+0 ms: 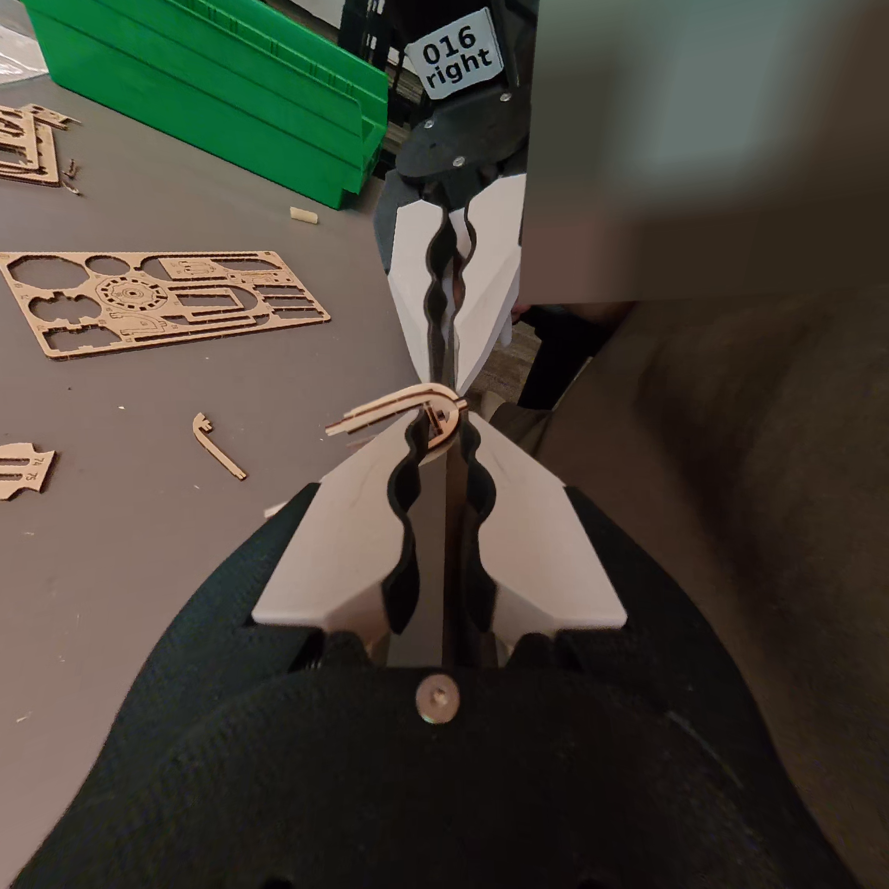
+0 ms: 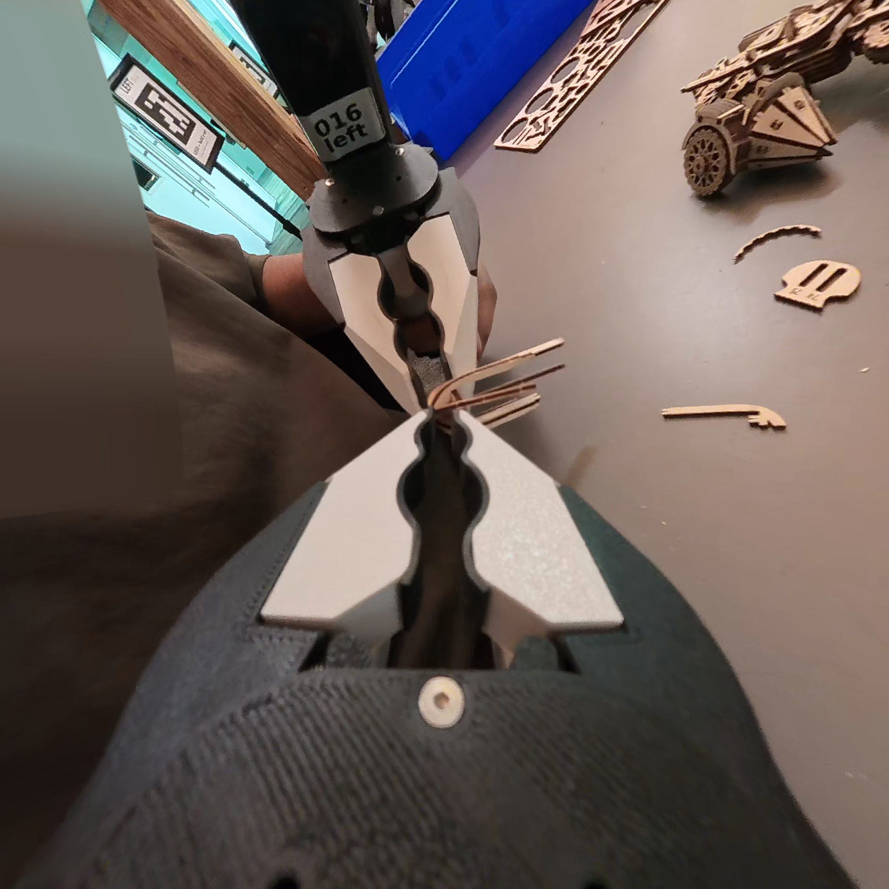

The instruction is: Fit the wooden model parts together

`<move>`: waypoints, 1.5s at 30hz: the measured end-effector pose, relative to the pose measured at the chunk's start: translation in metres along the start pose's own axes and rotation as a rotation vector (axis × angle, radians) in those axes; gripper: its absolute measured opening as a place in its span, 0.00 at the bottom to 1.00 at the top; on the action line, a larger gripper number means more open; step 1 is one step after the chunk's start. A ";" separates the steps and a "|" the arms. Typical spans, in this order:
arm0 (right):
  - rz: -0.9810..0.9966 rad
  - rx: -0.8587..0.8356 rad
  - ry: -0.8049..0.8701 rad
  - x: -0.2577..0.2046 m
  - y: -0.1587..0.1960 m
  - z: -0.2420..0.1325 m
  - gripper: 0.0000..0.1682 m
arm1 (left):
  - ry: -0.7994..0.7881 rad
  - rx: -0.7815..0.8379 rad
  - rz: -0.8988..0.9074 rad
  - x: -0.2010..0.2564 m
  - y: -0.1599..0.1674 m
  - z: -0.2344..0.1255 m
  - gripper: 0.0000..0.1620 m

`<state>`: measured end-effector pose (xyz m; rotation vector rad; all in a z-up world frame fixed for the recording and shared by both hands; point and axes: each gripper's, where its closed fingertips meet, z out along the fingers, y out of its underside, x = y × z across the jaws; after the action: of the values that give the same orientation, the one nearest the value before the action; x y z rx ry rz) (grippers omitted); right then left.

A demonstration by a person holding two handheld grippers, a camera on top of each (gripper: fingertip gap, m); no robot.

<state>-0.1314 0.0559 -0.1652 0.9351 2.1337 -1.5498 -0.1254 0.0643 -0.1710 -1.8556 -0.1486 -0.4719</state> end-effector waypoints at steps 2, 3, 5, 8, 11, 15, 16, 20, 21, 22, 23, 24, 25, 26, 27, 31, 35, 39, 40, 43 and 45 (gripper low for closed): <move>-0.018 -0.004 0.011 0.000 0.000 0.000 0.03 | -0.003 -0.003 -0.002 0.000 0.000 0.000 0.06; -0.025 -0.011 0.018 0.001 0.001 0.000 0.03 | -0.004 -0.009 -0.009 -0.001 0.001 0.001 0.06; -0.030 -0.013 0.019 0.000 0.000 0.000 0.03 | -0.007 -0.009 0.004 0.000 0.001 0.000 0.06; -0.050 -0.022 0.033 0.000 0.001 0.001 0.03 | -0.017 -0.013 0.034 0.000 0.002 0.000 0.06; -0.078 -0.029 0.072 0.002 0.000 0.000 0.03 | -0.044 -0.026 0.068 -0.002 0.001 0.000 0.06; -0.109 -0.020 0.100 0.003 -0.003 -0.002 0.03 | -0.130 -0.056 0.208 -0.006 0.000 0.000 0.06; -0.121 -0.018 0.104 0.003 -0.003 -0.002 0.03 | -0.135 -0.054 0.222 -0.006 -0.001 0.000 0.06; -0.180 -0.005 0.146 0.004 -0.008 -0.005 0.10 | -0.114 -0.016 0.227 -0.003 -0.005 -0.002 0.06; -0.192 0.004 0.145 0.002 -0.009 -0.005 0.10 | -0.110 0.000 0.232 -0.002 -0.007 -0.002 0.06; -0.199 0.011 0.139 0.000 -0.011 -0.006 0.10 | -0.106 0.014 0.237 0.000 -0.009 -0.003 0.06; -0.206 0.017 0.137 -0.001 -0.012 -0.006 0.10 | -0.105 0.027 0.245 0.000 -0.010 -0.003 0.06; -0.217 0.021 0.134 -0.001 -0.012 -0.006 0.09 | -0.102 0.038 0.250 0.001 -0.011 -0.004 0.06; -0.225 0.023 0.131 -0.002 -0.013 -0.006 0.10 | -0.092 0.044 0.249 0.002 -0.011 -0.004 0.06; -0.231 0.026 0.129 -0.003 -0.013 -0.005 0.10 | -0.081 0.052 0.250 0.003 -0.011 -0.005 0.06; -0.241 0.031 0.130 -0.003 -0.014 -0.005 0.10 | -0.076 0.063 0.251 0.003 -0.011 -0.006 0.06; -0.277 0.042 0.136 -0.007 -0.017 -0.005 0.08 | -0.056 0.083 0.236 0.004 -0.014 -0.007 0.06; -0.277 0.032 0.139 -0.006 -0.014 -0.005 0.10 | -0.040 0.070 0.231 0.006 -0.012 -0.005 0.07; -0.259 0.028 0.116 -0.008 -0.011 -0.004 0.08 | -0.026 0.055 0.226 0.007 -0.009 -0.003 0.06; -0.250 0.030 0.108 -0.008 -0.011 -0.004 0.08 | -0.023 0.056 0.223 0.007 -0.009 -0.003 0.06; -0.222 0.034 0.080 -0.009 -0.010 -0.003 0.08 | -0.018 0.053 0.223 0.008 -0.008 -0.002 0.06; -0.204 0.031 0.061 -0.010 -0.008 -0.002 0.08 | -0.015 0.048 0.230 0.009 -0.007 -0.002 0.06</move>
<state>-0.1298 0.0536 -0.1526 0.8049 2.3162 -1.6733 -0.1199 0.0633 -0.1606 -1.8034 0.0431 -0.2922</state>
